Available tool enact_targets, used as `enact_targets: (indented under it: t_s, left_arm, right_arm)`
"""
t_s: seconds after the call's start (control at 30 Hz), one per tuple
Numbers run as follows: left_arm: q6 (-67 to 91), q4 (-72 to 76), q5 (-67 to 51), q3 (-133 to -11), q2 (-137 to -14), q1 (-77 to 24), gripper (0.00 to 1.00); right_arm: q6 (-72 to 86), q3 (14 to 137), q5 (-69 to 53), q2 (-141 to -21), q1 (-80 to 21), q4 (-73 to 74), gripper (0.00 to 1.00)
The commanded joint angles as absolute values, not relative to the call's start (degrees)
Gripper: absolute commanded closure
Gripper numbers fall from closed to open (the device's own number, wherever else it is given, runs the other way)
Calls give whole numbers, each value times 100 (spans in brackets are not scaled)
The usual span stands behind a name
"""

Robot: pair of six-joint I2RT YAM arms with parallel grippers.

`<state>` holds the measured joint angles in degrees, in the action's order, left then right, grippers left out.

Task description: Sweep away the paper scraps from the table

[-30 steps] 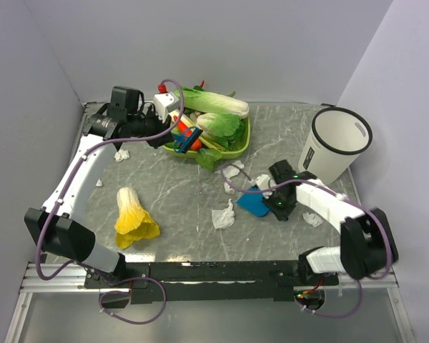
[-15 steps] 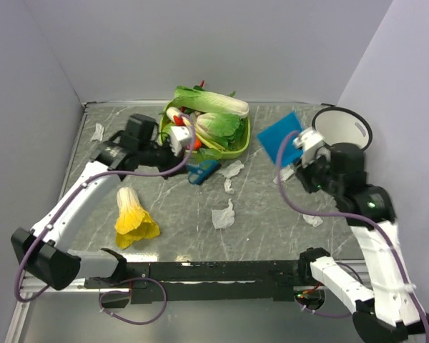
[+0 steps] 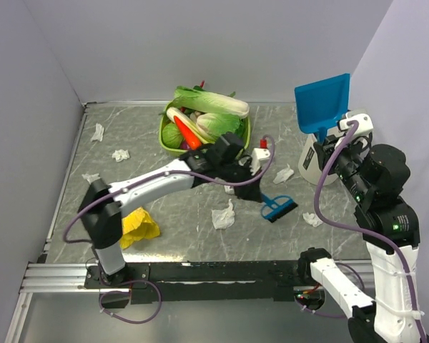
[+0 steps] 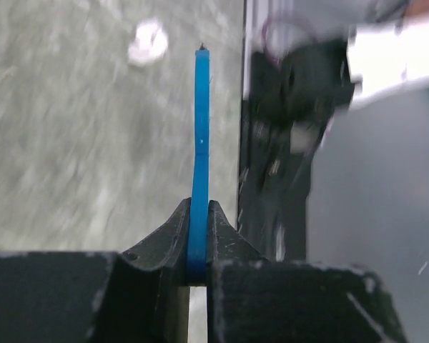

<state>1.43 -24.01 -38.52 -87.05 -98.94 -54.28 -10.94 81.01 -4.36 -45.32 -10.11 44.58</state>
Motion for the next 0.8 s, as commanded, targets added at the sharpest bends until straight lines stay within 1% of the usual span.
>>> enact_targets:
  t_s: [0.0, 0.03, 0.07, 0.13, 0.17, 0.27, 0.4, 0.47, 0.6, 0.77]
  left_arm:
    - [1992, -363, -3938, -9158, -10475, -5537, 99]
    - [2291, 223, -3877, -9176, -10729, -5589, 99]
    - [2877, 472, -3841, -9245, -10871, -5625, 99]
    - [3425, 1034, -3762, -9386, -11352, -5704, 99]
    - [3941, 1211, -3770, -9587, -11529, -5721, 99]
    - [4692, 1633, -4025, -10070, -12259, -5783, 99]
    - [5501, 2064, -3797, -10151, -12796, -5783, 99]
    - [5834, 2135, -3640, -10134, -13016, -5801, 99]
    - [6038, 1611, -3191, -10160, -13289, -5810, 99]
    - [5652, 678, -2585, -9968, -13202, -5775, 99]
  right_arm:
    - [-818, 8270, -352, -4492, -607, 4148, 100]
    - [-826, 8262, -352, -4465, -563, 4157, 100]
    - [-844, 8227, -343, -4439, -536, 4149, 100]
    - [-818, 8139, -334, -4386, -422, 4122, 100]
    - [-783, 8113, -360, -4386, -361, 4131, 100]
    - [-537, 8095, -422, -4430, -115, 4105, 100]
    - [-334, 8112, -439, -4543, 122, 4017, 100]
    - [-343, 8121, -422, -4588, 141, 3990, 100]
    - [-351, 8174, -352, -4702, 158, 3973, 100]
    - [-334, 7972, -579, -4737, 176, 3841, 100]
